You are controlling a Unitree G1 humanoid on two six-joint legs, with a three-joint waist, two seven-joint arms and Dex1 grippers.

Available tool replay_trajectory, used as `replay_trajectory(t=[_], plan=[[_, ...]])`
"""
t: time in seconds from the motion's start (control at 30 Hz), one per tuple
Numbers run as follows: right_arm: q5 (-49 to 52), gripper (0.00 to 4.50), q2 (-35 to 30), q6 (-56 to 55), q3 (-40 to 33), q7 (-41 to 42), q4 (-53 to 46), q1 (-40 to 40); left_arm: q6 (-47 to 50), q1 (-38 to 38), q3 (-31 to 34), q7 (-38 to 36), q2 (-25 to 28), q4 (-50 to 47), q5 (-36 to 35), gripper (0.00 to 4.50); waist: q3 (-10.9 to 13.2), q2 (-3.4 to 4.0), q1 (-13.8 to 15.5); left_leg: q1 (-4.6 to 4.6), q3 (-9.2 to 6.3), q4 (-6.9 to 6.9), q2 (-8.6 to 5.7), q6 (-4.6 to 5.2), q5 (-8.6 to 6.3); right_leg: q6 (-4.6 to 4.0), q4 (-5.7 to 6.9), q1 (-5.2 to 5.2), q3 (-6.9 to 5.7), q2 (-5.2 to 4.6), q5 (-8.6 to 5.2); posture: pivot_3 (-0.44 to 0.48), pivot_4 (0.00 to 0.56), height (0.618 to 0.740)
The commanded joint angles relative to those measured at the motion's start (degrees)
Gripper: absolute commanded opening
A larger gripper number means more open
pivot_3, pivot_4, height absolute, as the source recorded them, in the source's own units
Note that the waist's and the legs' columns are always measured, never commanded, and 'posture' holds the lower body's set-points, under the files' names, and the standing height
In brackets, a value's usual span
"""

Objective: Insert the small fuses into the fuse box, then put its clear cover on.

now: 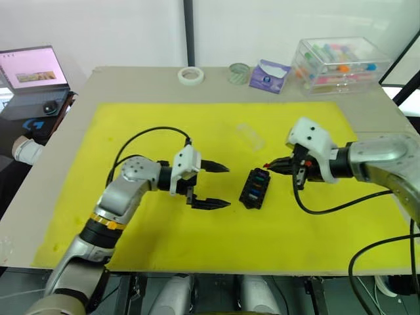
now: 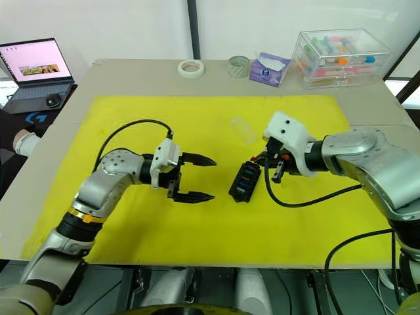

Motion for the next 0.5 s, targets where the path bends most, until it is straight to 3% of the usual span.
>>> replay_trajectory(t=[0.03, 0.33, 0.5], plan=[[-1.2, 0.00, -0.6, 0.0, 0.1, 0.5, -1.9, -1.6, -2.9, -0.7, 0.2, 1.5, -1.6, 0.6, 1.7, 4.49, 0.0, 0.00, 0.0, 0.00, 0.00, 0.00, 0.00, 0.00, 0.00, 0.00, 0.00, 0.00, 0.00, 0.00, 0.00, 0.000, 0.150, 0.740], [-7.4, 0.00, 0.7, -5.3, 5.5, 3.4, 3.2, -3.6, -4.9, -2.7, 0.0, 10.3, -8.4, 5.2, 6.6, 4.49, 0.0, 0.00, 1.0, 0.00, 0.01, 0.04, -0.02, 0.00, 0.00, 0.01, 0.01, 0.00, 0.00, 0.00, 0.00, 0.000, 0.150, 0.740], [-10.9, 0.00, 1.7, -8.4, 7.8, 5.3, 6.2, -4.7, -4.7, -2.6, -0.5, 11.0, -10.0, 5.3, 7.1, 4.49, 0.0, 0.00, 1.1, 0.00, 0.02, 0.05, -0.02, 0.00, 0.00, 0.01, 0.02, -0.01, 0.00, 0.00, 0.01, 0.000, 0.150, 0.740]])
